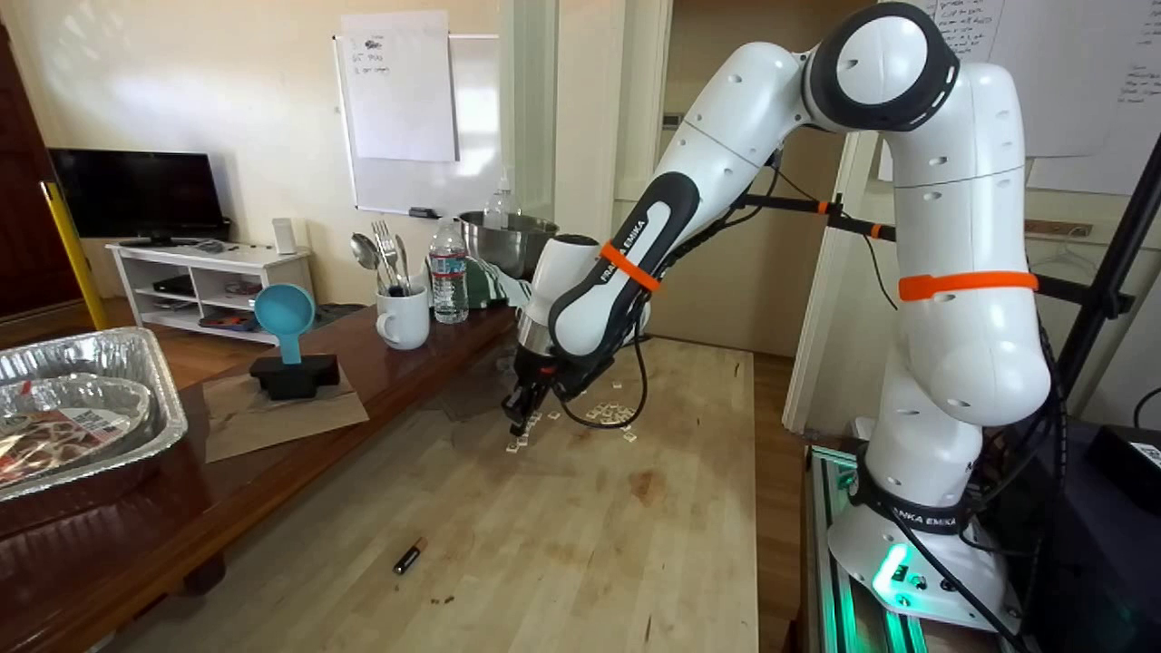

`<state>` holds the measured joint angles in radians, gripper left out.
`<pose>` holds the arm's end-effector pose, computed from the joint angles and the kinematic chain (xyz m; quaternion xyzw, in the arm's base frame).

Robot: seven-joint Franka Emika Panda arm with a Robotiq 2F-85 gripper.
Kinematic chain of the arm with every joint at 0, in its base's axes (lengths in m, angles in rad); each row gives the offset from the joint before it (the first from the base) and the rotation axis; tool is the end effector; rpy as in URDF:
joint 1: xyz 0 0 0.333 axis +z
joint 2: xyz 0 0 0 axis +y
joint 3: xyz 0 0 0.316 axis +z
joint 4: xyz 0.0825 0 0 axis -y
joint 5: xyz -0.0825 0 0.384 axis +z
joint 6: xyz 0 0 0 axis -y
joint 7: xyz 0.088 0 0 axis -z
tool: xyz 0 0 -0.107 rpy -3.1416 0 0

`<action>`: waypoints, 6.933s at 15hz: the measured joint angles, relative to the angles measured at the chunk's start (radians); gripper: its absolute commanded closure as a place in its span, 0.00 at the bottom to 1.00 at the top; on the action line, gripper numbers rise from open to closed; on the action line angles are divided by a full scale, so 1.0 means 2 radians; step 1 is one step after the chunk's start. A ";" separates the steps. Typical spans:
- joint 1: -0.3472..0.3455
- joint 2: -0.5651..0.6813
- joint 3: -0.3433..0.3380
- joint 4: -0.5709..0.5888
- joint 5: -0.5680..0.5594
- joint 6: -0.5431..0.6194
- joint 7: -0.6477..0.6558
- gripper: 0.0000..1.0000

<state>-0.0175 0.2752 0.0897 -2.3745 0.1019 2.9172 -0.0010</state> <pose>0.5313 0.0327 0.2355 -0.9905 0.0147 -0.1320 0.0344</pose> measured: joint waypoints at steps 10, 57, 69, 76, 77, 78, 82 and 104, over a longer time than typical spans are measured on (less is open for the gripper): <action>-0.021 0.013 0.042 0.004 0.046 0.006 -0.057 1.00; -0.111 0.039 0.111 0.003 0.014 0.040 -0.217 1.00; -0.111 0.033 0.109 -0.006 0.014 0.040 -0.217 1.00; -0.118 0.033 0.114 -0.006 0.014 0.040 -0.222 1.00; -0.120 0.033 0.116 -0.007 0.014 0.040 -0.224 1.00; -0.122 0.033 0.118 -0.007 0.015 0.040 -0.226 1.00; -0.137 0.032 0.132 -0.008 0.016 0.040 -0.234 1.00; -0.207 -0.005 0.184 -0.028 0.039 0.040 -0.271 1.00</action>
<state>-0.4318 0.2645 0.4585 -2.4306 0.1793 2.9969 -0.5424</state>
